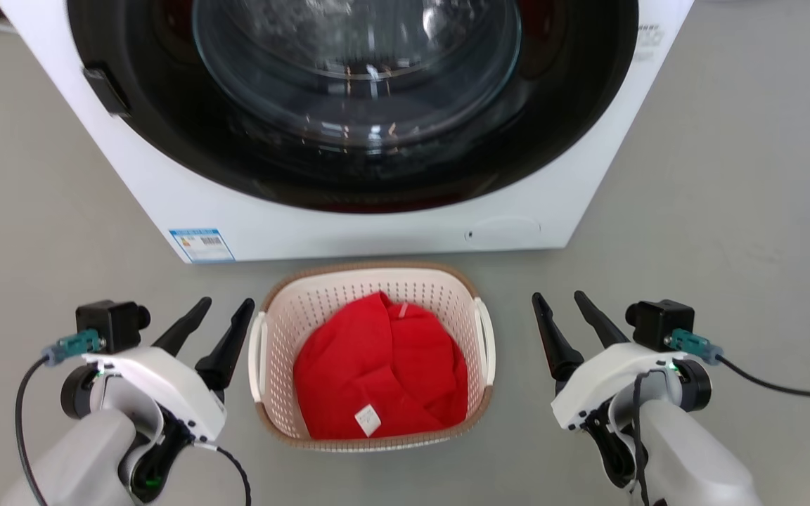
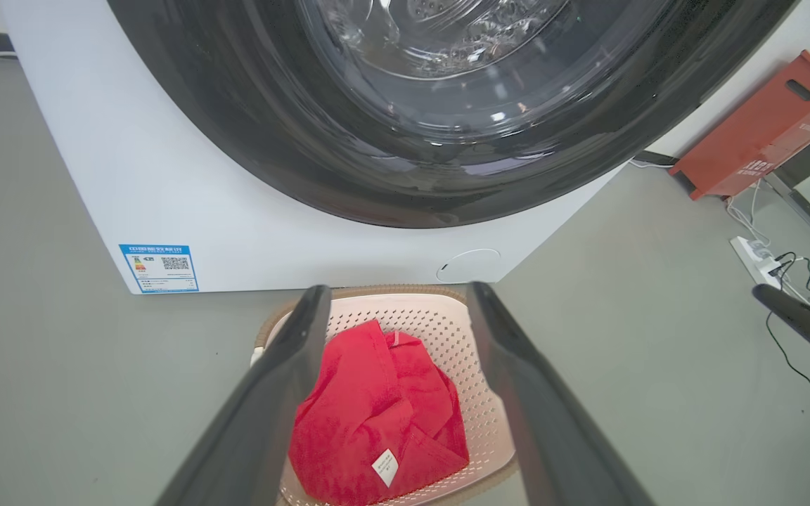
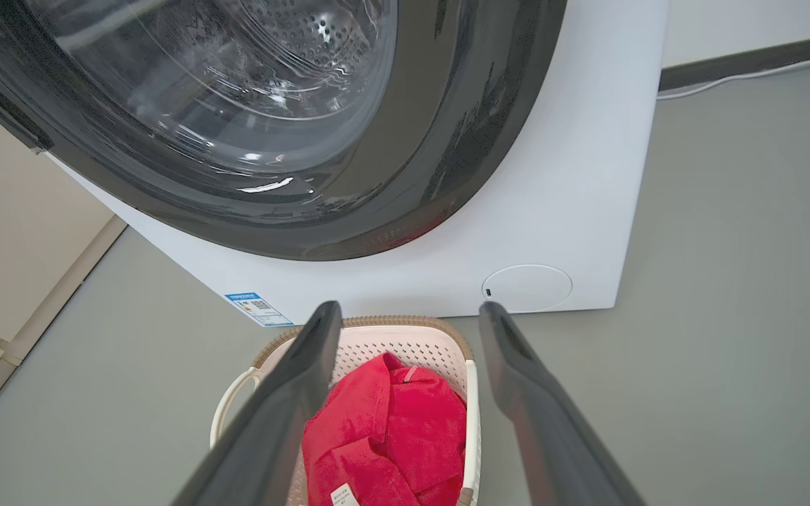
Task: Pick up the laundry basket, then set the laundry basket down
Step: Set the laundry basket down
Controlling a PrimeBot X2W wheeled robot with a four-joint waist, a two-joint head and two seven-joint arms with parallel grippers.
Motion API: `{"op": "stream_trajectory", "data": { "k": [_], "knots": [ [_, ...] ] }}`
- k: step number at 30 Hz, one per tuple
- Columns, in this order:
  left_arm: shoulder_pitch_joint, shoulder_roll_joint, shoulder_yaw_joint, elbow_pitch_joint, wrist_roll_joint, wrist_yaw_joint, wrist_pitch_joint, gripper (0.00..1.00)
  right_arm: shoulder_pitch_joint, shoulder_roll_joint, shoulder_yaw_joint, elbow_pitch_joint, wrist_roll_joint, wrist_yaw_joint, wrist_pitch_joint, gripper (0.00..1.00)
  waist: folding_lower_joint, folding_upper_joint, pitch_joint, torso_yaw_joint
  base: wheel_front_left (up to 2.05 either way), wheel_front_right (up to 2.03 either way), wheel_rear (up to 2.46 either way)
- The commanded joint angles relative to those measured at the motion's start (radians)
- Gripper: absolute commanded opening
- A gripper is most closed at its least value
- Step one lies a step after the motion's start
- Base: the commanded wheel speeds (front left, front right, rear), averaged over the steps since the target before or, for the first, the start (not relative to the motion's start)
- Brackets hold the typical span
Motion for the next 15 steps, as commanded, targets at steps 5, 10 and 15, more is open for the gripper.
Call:
{"op": "stream_trajectory", "data": {
  "k": [5,10,15],
  "knots": [
    [0.066,0.014,0.142,-0.074,0.079,-0.006,-0.01,1.0,0.087,0.011,-0.071,-0.132,-0.088,0.003,-0.011,1.0,0.0,0.0,-0.067,0.01,0.0,0.0,0.0],
    [0.14,-0.021,0.242,-0.131,0.15,-0.006,-0.01,1.0,0.174,0.011,-0.118,-0.223,-0.116,0.003,-0.011,1.0,0.0,0.0,-0.127,0.019,0.0,0.0,0.0],
    [0.249,-0.084,0.378,-0.202,0.242,0.018,-0.01,1.0,0.28,0.011,-0.187,-0.332,-0.154,0.003,-0.011,1.0,0.0,0.0,-0.212,0.023,0.0,0.0,0.0]
  ]
}}
